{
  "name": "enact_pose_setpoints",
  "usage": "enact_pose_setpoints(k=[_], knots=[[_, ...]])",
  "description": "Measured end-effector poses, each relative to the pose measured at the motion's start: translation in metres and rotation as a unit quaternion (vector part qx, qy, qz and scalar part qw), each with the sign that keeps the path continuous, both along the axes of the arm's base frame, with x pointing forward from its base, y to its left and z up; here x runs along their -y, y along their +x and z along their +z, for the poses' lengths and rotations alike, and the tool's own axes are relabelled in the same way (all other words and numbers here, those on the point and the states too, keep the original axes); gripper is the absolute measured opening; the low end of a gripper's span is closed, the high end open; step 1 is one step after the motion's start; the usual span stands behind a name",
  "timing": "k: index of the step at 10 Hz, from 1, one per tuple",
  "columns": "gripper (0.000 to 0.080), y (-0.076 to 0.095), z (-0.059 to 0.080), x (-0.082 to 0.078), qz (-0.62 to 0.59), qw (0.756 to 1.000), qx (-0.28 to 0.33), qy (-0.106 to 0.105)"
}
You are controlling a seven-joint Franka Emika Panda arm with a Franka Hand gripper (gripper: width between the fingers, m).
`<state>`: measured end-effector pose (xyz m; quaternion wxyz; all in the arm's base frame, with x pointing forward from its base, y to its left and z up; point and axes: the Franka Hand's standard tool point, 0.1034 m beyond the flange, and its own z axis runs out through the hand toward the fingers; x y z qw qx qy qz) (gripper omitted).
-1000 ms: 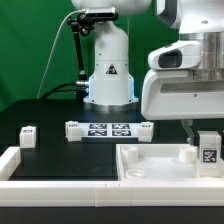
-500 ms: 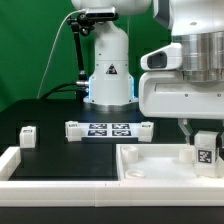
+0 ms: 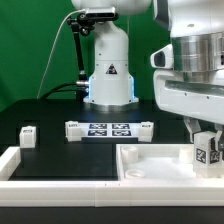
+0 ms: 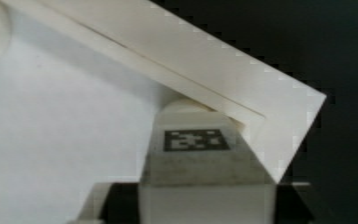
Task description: Assemble one leg
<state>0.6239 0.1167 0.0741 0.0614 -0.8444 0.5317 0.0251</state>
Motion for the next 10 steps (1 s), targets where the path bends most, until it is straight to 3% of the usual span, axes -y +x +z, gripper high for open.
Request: enact_pose_setpoints(k=[2,5,7,9,10], knots=[[0.0291,-0.0001,-0.0002,-0.0001,-0.107,0.994,-0.007,0.009],[0.0291,0.0008,0.0004,-0.0011,-0.312,0.949,-0.028,0.024],[0.0291,0.0013,0.0006,-0.0004,-0.361,0.931,-0.037,0.031],[0.0291,0.0013,0.0003,-0.0007,-0.355,0.934,-0.035,0.031],[0.0445,0.0012,0.0003,-0.0002,-0.332,0.942,-0.033,0.03]])
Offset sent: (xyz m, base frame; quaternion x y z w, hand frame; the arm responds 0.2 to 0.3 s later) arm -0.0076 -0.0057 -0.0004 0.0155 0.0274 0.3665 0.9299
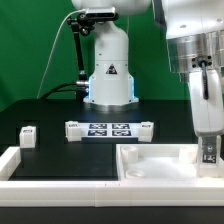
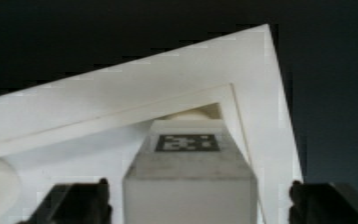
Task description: Assemble one leg
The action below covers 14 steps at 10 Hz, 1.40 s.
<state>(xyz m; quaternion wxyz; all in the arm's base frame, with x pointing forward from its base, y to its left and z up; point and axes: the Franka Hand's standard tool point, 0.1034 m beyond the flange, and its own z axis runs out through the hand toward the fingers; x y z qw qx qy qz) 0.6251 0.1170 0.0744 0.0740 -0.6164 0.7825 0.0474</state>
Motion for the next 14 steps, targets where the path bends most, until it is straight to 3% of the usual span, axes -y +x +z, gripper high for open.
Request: enact_pose_setpoints(k=[1,2,5,8,12,14], knots=[[0.0596,0.0003,0.0005,0.0012,0.02,1.0,0.0,0.0],[0.0633,-0.0007,0.0012,0.0016,0.077,0.997,0.001,-0.003],[0.0646,0.0001,0.0055,-0.005,0.225,0.974,0.01,-0.003],[0.0648,-0.001,0.0052,-0.0063,0.364,0.931,0.028,-0.016],[0.0648,-0.0019,0.0047,-0.0047,0.547,0.835,0.043,-0.042],[0.0648,-0.0009,0.0052,-0.0018,0.644,0.761,0.053,-0.05]])
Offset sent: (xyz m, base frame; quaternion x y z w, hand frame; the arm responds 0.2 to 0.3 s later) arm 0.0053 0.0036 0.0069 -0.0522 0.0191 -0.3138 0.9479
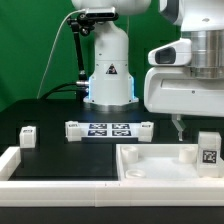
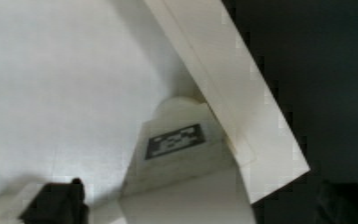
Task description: Assemble one leg
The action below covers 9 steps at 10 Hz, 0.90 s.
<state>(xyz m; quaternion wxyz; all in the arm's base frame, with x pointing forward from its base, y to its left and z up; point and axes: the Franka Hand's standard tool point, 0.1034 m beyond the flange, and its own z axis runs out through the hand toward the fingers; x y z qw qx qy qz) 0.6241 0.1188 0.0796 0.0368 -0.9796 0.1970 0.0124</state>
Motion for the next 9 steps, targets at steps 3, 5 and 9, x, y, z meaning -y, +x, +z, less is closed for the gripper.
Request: enact_pose_setpoints(k=[3,5,9], knots=[[0.0648,-0.0002,-0.0011,0.0023,0.099,0.995,0.009,-0.001],[0.0391,-0.0002,-0.0011,0.0026,0.119,0.993,0.01,0.0],[0.0291,0.0,-0.0011,0.0024,0.068,0.998,0.007,0.003]])
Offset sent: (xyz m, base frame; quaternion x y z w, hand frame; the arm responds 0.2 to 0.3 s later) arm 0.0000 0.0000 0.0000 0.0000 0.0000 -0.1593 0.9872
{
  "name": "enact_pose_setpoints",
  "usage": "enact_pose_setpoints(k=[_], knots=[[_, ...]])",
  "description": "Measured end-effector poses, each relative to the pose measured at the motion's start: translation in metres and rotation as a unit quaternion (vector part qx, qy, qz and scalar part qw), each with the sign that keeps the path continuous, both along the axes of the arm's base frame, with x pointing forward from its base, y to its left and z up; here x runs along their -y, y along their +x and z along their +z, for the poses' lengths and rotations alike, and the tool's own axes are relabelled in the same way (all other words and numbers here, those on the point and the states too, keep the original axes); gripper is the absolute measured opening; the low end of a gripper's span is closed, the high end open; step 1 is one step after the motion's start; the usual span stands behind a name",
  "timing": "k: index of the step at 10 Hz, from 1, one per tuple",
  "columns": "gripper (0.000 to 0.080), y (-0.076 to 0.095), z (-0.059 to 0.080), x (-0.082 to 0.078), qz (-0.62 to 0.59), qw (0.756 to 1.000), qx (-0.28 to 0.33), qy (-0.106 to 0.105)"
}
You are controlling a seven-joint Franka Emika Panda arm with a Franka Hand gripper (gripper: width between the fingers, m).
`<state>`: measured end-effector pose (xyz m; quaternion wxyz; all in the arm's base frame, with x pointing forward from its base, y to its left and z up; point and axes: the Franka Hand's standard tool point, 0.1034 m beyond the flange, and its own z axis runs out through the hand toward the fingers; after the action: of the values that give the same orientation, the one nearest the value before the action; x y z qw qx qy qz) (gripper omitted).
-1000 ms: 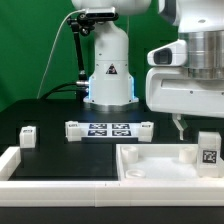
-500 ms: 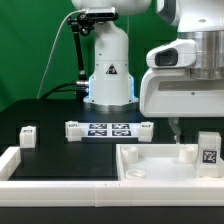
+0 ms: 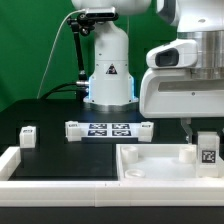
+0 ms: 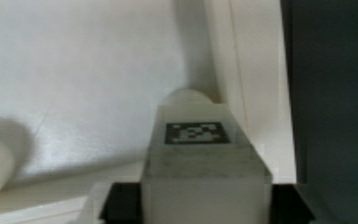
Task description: Assemble one leg
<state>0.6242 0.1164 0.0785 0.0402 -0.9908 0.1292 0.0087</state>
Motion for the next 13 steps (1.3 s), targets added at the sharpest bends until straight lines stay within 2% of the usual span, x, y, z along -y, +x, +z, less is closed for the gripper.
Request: enact_pose_setpoints(k=[3,6,10,13], knots=[[0.0291,0.0009,-0.0003,0.0033,-0.156,0.987,-0.009,0.021],[0.0291,-0.0003,-0.0006,0.0026,-0.314,0.949,-0.02,0.031],[0.0292,-0.0003,-0.0009,0.0011,-0.526,0.848,-0.041,0.043],[0.0292,-0.0008,-0.0011,-0.0015,-0.656,0.751,-0.044,0.053]])
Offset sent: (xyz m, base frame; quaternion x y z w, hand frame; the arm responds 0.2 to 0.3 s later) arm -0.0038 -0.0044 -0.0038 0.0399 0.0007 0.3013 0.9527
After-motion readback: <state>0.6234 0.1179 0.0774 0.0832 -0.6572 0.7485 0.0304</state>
